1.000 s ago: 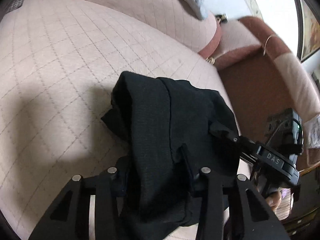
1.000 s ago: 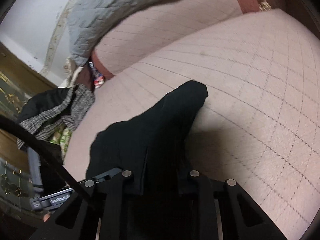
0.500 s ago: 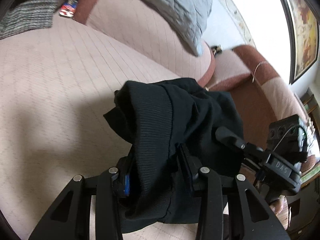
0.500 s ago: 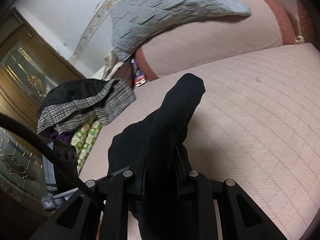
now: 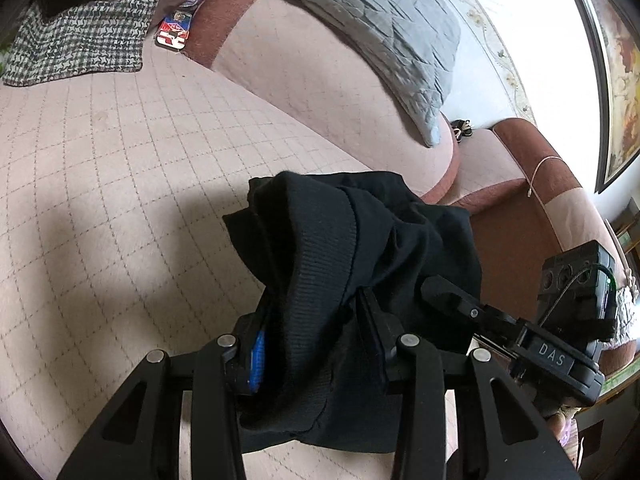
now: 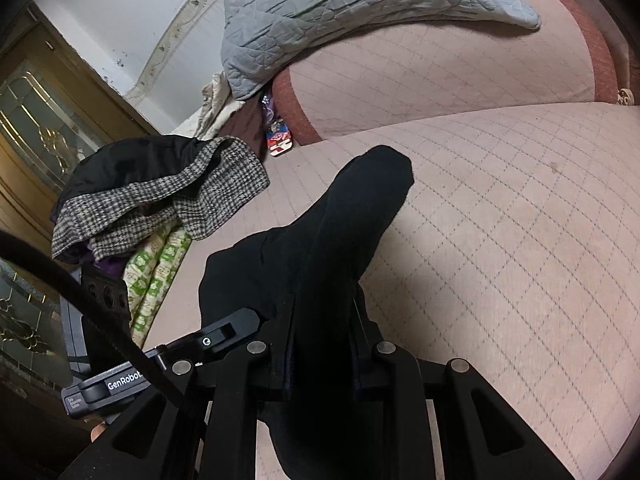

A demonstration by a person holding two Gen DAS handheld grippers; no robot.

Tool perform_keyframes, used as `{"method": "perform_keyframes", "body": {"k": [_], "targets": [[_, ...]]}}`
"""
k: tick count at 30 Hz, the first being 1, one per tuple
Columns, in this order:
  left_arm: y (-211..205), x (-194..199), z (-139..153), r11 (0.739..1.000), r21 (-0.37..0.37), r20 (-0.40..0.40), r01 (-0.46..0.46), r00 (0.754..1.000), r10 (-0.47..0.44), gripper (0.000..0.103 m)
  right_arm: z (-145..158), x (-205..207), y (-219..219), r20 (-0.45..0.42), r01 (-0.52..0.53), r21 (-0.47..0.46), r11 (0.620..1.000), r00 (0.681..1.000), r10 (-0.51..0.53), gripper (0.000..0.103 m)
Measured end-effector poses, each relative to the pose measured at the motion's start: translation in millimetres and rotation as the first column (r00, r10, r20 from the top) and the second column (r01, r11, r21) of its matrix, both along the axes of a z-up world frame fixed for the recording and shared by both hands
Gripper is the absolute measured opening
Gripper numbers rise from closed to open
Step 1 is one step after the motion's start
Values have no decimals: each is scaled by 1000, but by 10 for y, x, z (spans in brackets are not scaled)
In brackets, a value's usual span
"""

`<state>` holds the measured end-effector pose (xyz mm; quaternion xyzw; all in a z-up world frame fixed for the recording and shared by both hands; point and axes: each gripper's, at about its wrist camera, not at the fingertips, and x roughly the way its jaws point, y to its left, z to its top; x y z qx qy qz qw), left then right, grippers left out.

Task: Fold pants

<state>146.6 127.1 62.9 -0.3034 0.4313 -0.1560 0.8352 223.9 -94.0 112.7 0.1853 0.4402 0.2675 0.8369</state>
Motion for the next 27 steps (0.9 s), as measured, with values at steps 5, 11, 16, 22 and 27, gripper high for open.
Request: {"method": "perform_keyframes", "body": {"k": [5,11,16,22,27], "targets": [[-32,122,-113,1000,1,-7,9,1000,-9,39,-113,179,-16,-26,10,-17,1000,1000,-10,22],[-80,340,-212,999,23,-21,28,999,-28,39,-278,368,-37,-57,37,-34,999,998,-39,22],[-84,391,-218,999,3,-19,39,999,-39,39,-377,494,-106,-88,48,-8,999,995,-48,21],[-15,419,-116,999,-37,14,35,999,-34,39,-261,540,-119,-58,41,28,999,998,-39,21],[-7,518,-207,999,-18,0,33,999,-33,39,-290,606,-47,-59,45,-22,999,997,-47,21]]}}
